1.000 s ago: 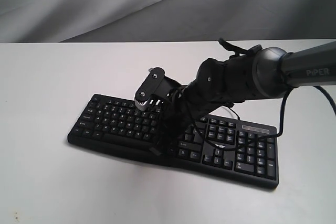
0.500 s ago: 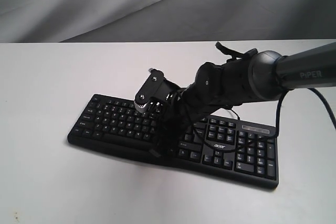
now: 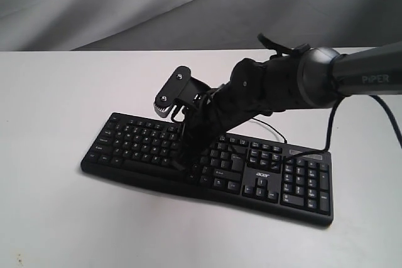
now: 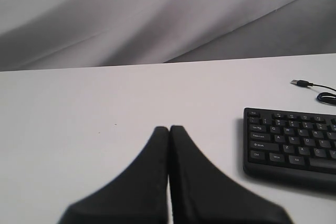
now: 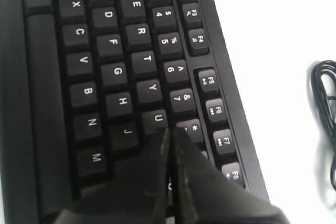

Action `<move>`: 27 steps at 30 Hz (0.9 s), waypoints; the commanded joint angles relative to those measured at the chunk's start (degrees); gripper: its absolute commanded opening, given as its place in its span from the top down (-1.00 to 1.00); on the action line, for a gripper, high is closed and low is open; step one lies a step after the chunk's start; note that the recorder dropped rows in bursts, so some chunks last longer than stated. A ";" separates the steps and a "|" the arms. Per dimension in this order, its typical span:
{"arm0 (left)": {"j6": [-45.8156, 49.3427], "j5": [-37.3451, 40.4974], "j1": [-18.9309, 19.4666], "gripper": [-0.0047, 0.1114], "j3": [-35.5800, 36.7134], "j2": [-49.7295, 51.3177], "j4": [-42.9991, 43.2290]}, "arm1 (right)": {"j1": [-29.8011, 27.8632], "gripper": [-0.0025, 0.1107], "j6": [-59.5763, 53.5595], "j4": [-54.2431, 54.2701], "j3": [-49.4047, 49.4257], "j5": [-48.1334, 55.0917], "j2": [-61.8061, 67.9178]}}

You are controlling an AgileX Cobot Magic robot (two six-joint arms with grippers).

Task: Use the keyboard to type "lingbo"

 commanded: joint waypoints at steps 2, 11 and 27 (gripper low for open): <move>-0.12 -0.51 0.06 0.91 0.28 -0.21 -0.21 | 0.18 0.96 0.10 -0.30 -2.42 1.61 2.21; -0.12 -0.51 0.06 0.91 0.28 -0.21 -0.21 | 0.18 0.96 0.10 -0.70 -2.42 -0.08 3.67; -0.12 -0.51 0.06 0.91 0.28 -0.21 -0.21 | 0.08 0.96 0.32 -0.70 -2.42 0.59 5.05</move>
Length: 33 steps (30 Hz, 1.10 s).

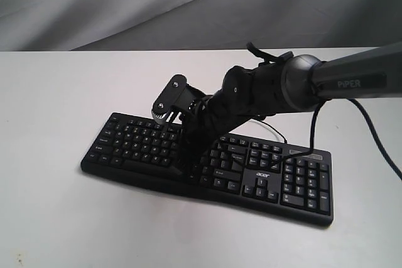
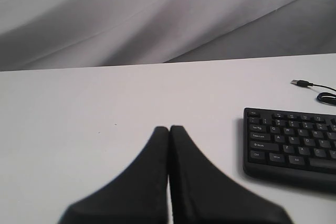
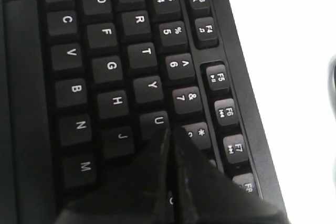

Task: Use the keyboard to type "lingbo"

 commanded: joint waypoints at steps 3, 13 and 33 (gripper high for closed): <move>-0.12 -0.51 0.06 0.91 0.28 -0.21 -0.21 | 0.08 0.96 0.32 -0.35 -0.16 0.88 0.31; -0.12 -0.51 0.06 0.91 0.28 -0.21 -0.21 | 1.89 0.96 0.55 0.76 -0.16 1.62 -2.25; -0.12 -0.51 0.06 0.91 0.28 -0.21 -0.21 | 5.58 0.96 0.55 2.14 -0.16 -0.54 -0.36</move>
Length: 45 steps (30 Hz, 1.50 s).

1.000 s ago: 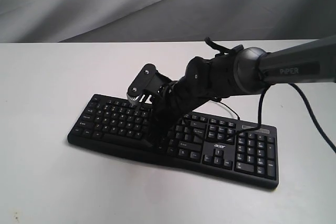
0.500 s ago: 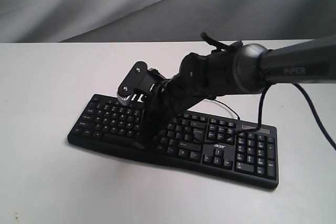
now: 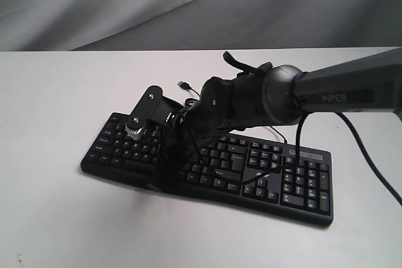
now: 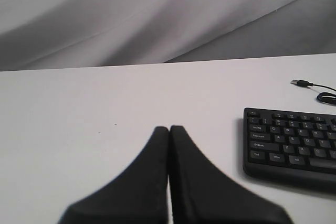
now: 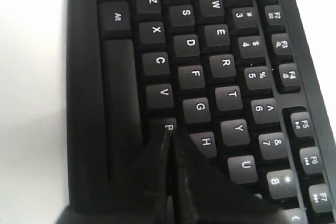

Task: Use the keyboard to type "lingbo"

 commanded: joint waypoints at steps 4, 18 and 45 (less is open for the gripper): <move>-0.12 -0.51 0.06 0.91 0.28 -0.21 -0.21 | 0.06 0.96 0.28 0.35 -0.04 -0.78 0.07; -0.12 -0.51 0.06 0.91 0.28 -0.21 -0.21 | -0.56 0.96 0.28 -1.13 -0.04 -0.58 0.07; -0.12 -0.51 0.06 0.91 0.28 -0.21 -0.21 | -0.79 0.96 0.28 -1.13 -0.04 -0.30 1.48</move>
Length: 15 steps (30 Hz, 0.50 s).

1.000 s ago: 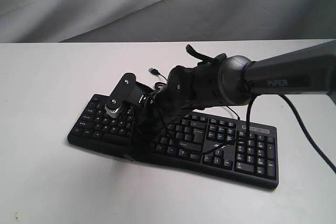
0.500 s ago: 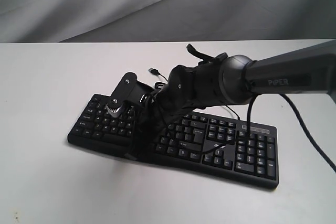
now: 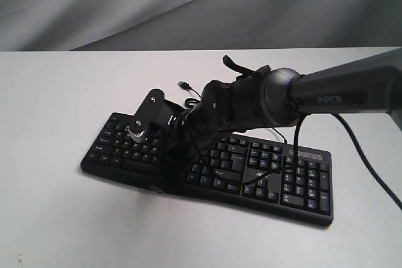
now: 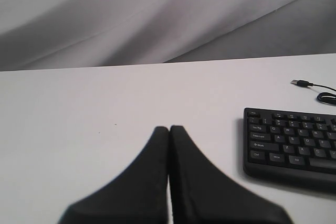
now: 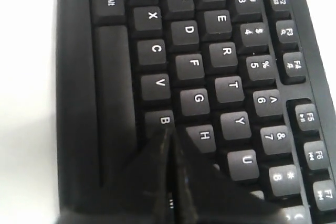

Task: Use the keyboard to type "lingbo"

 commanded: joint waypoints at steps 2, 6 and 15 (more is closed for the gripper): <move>-0.12 -0.51 0.06 0.91 0.28 -0.21 -0.21 | -0.52 0.96 0.28 -0.42 -0.04 0.06 0.49; -0.12 -0.51 0.06 0.91 0.28 -0.21 -0.21 | -0.52 0.96 0.50 -0.42 -0.04 0.05 0.38; -0.12 -0.51 0.06 0.91 0.28 -0.21 -0.21 | -0.52 0.96 0.50 -0.54 -6.86 4.45 -0.27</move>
